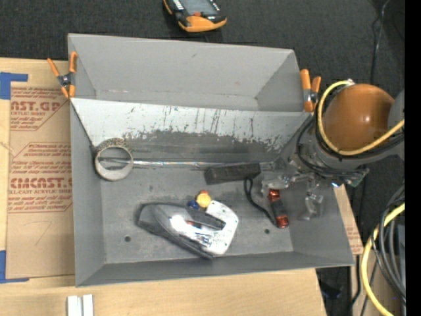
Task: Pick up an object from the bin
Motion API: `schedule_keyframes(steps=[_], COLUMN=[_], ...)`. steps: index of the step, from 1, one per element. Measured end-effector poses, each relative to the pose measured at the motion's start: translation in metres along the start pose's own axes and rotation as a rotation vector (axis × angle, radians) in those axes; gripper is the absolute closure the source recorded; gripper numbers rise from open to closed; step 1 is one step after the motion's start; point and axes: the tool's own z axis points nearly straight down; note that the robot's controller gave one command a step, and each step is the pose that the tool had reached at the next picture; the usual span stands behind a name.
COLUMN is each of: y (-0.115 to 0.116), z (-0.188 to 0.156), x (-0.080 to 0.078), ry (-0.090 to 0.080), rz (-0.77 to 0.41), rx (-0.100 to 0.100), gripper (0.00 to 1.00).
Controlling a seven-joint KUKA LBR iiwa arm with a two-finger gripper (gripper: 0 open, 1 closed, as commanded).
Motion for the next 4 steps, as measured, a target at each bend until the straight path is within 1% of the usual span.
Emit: schedule_keyframes(steps=[1, 2, 3, 4], y=[-0.001, -0.005, 0.003, 0.003], z=[0.014, 0.029, 0.038, 0.038], x=[0.009, 0.005, -0.003, -0.003], ry=[0.003, -0.003, -0.001, 0.0], rz=[0.491, 0.426, 0.979, 0.979], rx=[0.009, 0.005, 0.007, 0.007], gripper=[0.0, 0.0, 1.0, 1.0])
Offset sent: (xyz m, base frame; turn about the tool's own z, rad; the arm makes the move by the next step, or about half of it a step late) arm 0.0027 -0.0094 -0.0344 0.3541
